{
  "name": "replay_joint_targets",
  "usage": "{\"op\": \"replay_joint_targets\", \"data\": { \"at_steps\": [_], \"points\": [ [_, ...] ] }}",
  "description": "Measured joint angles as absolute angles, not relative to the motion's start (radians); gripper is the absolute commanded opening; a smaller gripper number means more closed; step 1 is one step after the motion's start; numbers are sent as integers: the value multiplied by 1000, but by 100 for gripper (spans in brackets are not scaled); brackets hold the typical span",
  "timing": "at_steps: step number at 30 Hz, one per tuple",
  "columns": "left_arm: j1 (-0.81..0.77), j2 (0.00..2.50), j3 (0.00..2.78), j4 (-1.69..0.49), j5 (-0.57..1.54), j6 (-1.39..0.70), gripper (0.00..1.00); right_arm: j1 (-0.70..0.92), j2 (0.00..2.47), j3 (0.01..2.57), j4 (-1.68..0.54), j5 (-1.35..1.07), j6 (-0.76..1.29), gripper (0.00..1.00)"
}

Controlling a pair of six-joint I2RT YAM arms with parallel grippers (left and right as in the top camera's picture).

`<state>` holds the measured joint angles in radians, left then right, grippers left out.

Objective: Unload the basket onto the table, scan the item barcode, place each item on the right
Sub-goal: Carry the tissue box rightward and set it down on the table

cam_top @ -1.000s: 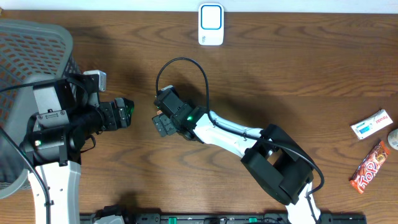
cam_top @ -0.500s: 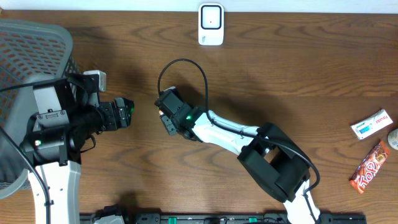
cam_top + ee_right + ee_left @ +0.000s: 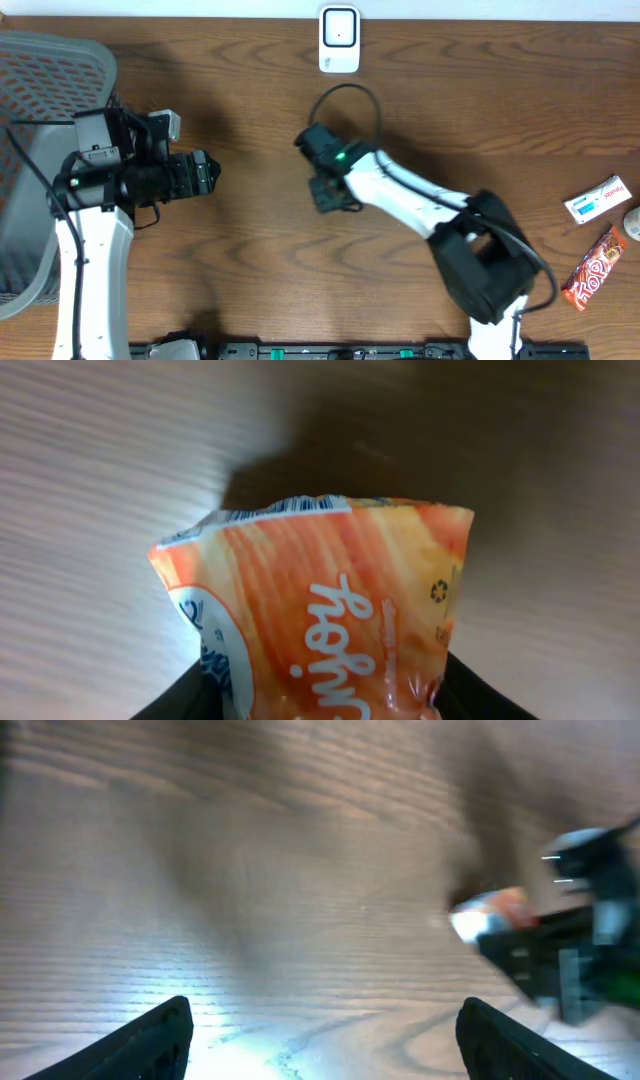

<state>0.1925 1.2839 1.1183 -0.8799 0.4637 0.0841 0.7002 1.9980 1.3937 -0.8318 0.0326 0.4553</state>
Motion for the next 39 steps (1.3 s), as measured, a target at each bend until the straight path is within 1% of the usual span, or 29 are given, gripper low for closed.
{"op": "replay_joint_targets", "data": {
  "at_steps": [5,6,7,8,10,11,12,18,19,21,22,23,25,26,31,35,39],
  "points": [
    [192,1329,1118,-879,463,84,85,621,1932,1393,-1032,106,455,44],
    [192,1334,1118,-879,463,84,85,609,1930,1393,-1060,125,456,44],
    [192,1339,1118,-879,463,84,85,598,1930,1392,-1082,139,455,48],
    [192,1341,1118,-879,463,84,85,587,1930,1391,-1098,153,455,58],
    [192,1342,1118,-879,463,84,85,570,1930,1390,-1114,169,453,73],
    [192,1342,1118,-880,463,84,85,564,1930,1390,-1113,177,454,85],
    [192,1342,1118,-879,463,84,85,561,1930,1390,-1111,182,454,99],
    [192,1342,1118,-880,463,84,85,558,1930,1390,-1088,192,456,99],
    [192,1342,1118,-880,463,84,85,558,1930,1390,-1088,192,457,93],
    [192,1342,1118,-880,463,84,85,558,1930,1390,-1090,182,463,58],
    [192,1342,1118,-880,463,84,85,558,1930,1391,-1092,168,469,45],
    [192,1342,1118,-880,463,84,85,558,1930,1391,-1093,145,472,28],
    [192,1342,1118,-880,463,84,85,558,1930,1391,-1102,75,482,4],
    [192,1342,1118,-880,463,84,85,558,1930,1391,-1106,47,489,1],
    [192,1342,1118,-880,463,84,85,582,1930,1391,-1105,-33,535,1],
    [192,1342,1118,-880,463,84,85,639,1929,1361,-1095,-4,564,1],
    [192,1342,1118,-879,463,84,85,692,1929,1272,-1075,55,604,2]
  ]
}}
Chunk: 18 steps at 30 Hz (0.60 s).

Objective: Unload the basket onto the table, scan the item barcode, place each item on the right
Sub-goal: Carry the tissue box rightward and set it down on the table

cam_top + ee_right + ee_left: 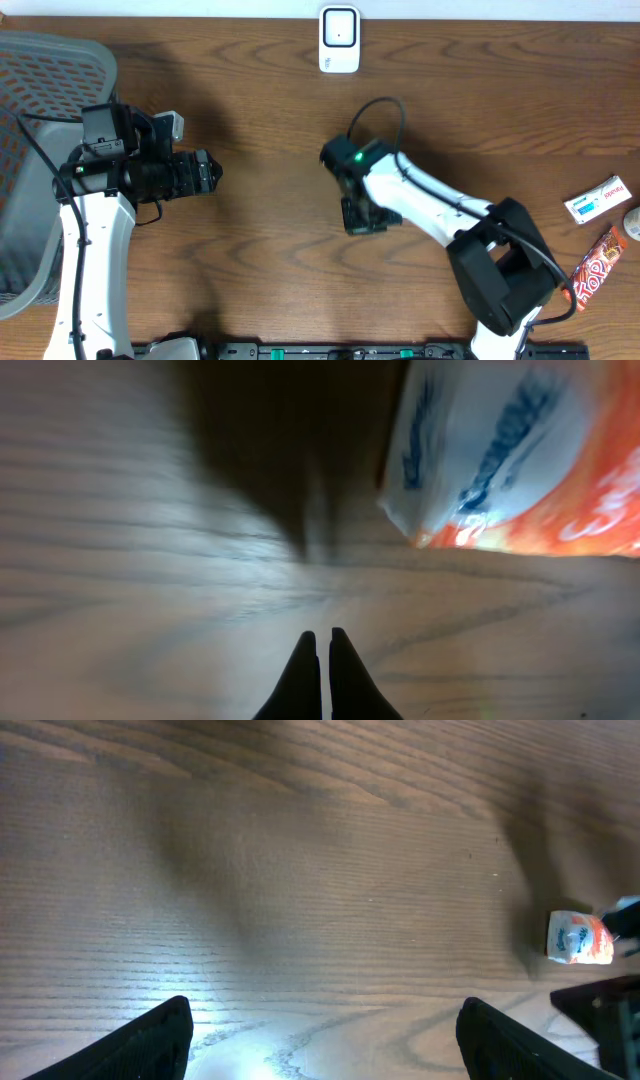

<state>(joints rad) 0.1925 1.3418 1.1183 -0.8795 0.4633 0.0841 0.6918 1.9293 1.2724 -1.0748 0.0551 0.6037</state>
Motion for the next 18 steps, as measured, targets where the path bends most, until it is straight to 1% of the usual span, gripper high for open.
{"op": "replay_joint_targets", "data": {
  "at_steps": [7,13,18],
  "points": [
    [192,1342,1118,-880,463,84,85,696,1894,1128,-896,131,655,2],
    [192,1342,1118,-880,461,84,85,695,1873,1103,-728,188,670,2],
    [192,1342,1118,-880,461,84,85,675,1874,1099,-690,216,682,1]
  ]
}}
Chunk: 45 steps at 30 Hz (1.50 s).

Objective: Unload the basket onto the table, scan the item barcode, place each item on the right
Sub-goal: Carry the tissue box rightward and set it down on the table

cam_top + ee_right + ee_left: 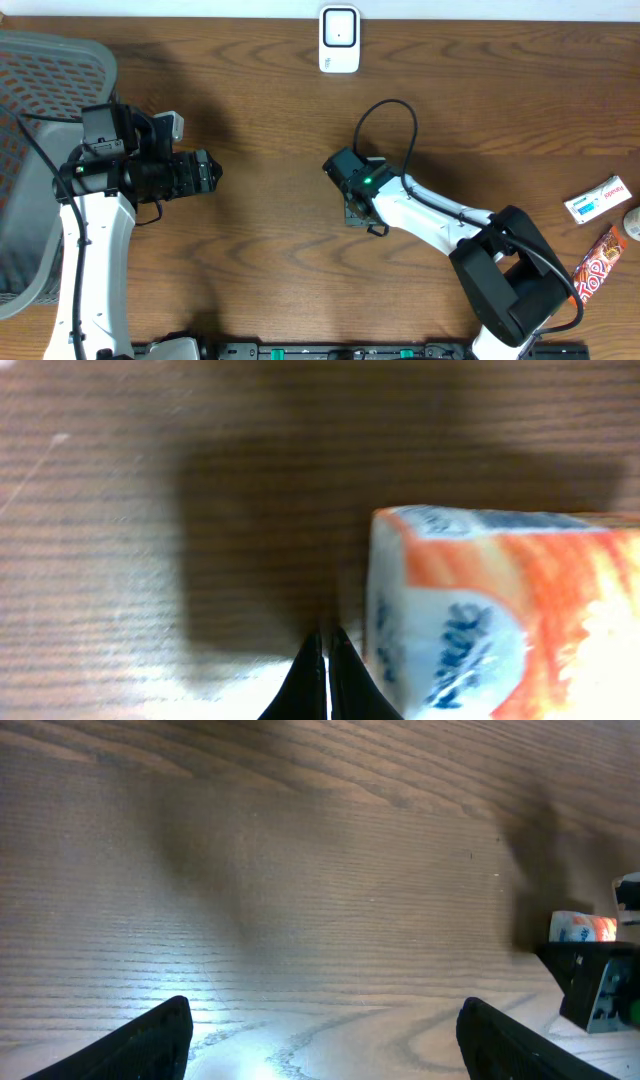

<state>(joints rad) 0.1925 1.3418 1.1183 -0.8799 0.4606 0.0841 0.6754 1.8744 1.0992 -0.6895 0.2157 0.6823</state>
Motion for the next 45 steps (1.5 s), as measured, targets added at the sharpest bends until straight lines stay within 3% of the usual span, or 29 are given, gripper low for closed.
{"op": "replay_joint_targets", "data": {
  "at_steps": [12,19,27,35,45],
  "points": [
    [192,1342,1118,-880,461,84,85,647,1871,1098,-936,47,617,1],
    [192,1342,1118,-880,461,84,85,648,1871,1092,-947,102,624,1],
    [192,1342,1118,-879,460,84,85,611,1870,1089,-771,229,636,1],
    [192,1342,1118,-880,461,84,85,593,1890,1078,-371,-54,637,1],
    [192,1342,1118,-880,461,84,85,588,1857,1070,-382,-140,635,1]
  ]
}}
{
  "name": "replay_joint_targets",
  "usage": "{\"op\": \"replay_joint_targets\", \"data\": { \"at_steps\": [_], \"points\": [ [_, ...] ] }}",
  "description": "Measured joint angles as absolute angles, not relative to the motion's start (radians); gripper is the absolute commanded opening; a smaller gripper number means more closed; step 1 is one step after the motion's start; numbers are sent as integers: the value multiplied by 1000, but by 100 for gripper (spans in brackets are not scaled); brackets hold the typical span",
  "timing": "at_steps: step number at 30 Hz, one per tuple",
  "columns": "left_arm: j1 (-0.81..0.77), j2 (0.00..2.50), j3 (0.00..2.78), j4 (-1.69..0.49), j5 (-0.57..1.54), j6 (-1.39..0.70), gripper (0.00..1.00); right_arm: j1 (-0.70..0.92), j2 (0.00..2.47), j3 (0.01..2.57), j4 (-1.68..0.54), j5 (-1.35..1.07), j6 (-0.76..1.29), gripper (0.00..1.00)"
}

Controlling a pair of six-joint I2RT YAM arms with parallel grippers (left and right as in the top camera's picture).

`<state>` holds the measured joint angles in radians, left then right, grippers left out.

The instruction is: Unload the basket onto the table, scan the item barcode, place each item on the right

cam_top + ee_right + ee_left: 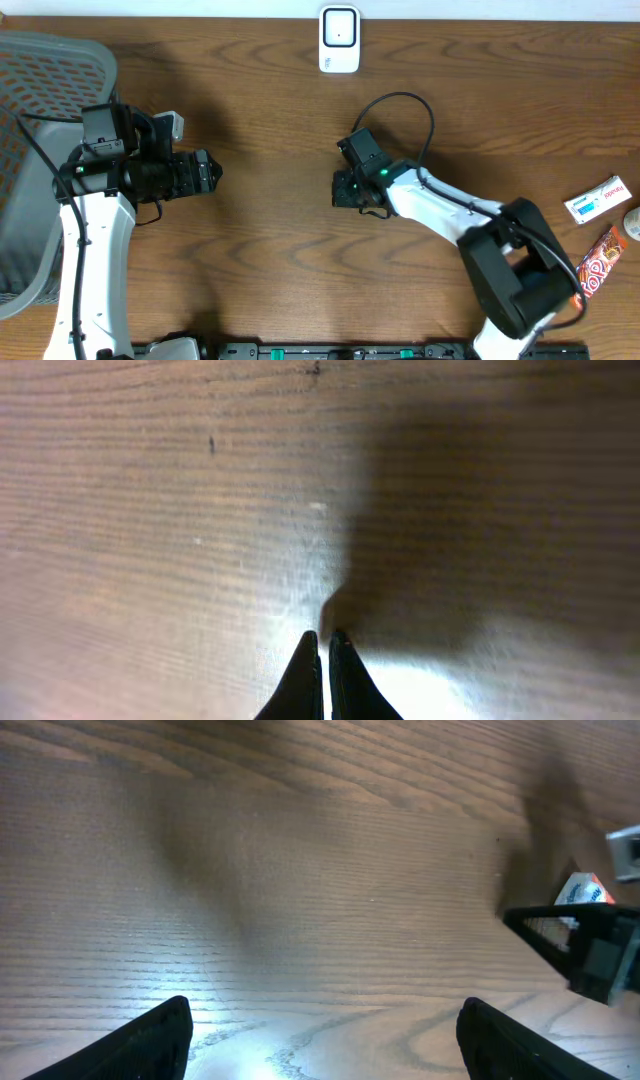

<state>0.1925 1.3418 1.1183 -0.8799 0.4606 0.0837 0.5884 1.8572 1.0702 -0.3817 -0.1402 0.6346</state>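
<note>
The item is a small orange and white snack bag (581, 890); only the left wrist view shows it, at the far right, partly behind my right gripper. In the overhead view the right wrist hides it. My right gripper (342, 190) is at mid-table, its fingers (323, 640) shut with nothing between them over bare wood. My left gripper (206, 172) hovers at the left, pointing right and open (325, 1025), far from the bag. The white scanner (339, 40) stands at the table's far edge.
A grey mesh chair back (40, 90) stands behind the left arm. At the right edge lie a white box (598, 198) and an orange-red candy bar (592, 270). The right arm's cable (400, 100) loops above its wrist.
My right gripper, still shut, has shifted slightly toward the far side and turned. The bag no longer shows in the right wrist view. The left arm has not moved.
At first the bag filled the right wrist view, between the fingers. Then the fingers were shut and empty with the bag lying on the table beside them, the arm a little further right. Now the right wrist sees only bare wood.
</note>
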Motion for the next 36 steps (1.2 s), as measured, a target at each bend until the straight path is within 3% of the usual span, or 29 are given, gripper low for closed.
{"op": "replay_joint_targets", "data": {
  "at_steps": [11,20,36],
  "points": [
    [192,1342,1118,-879,460,84,85,419,1554,1078,-480,70,605,1],
    [192,1342,1118,-879,460,84,85,236,1633,1077,-585,118,571,1],
    [192,1342,1118,-879,461,84,85,230,1794,1076,-593,34,557,1]
  ]
}}
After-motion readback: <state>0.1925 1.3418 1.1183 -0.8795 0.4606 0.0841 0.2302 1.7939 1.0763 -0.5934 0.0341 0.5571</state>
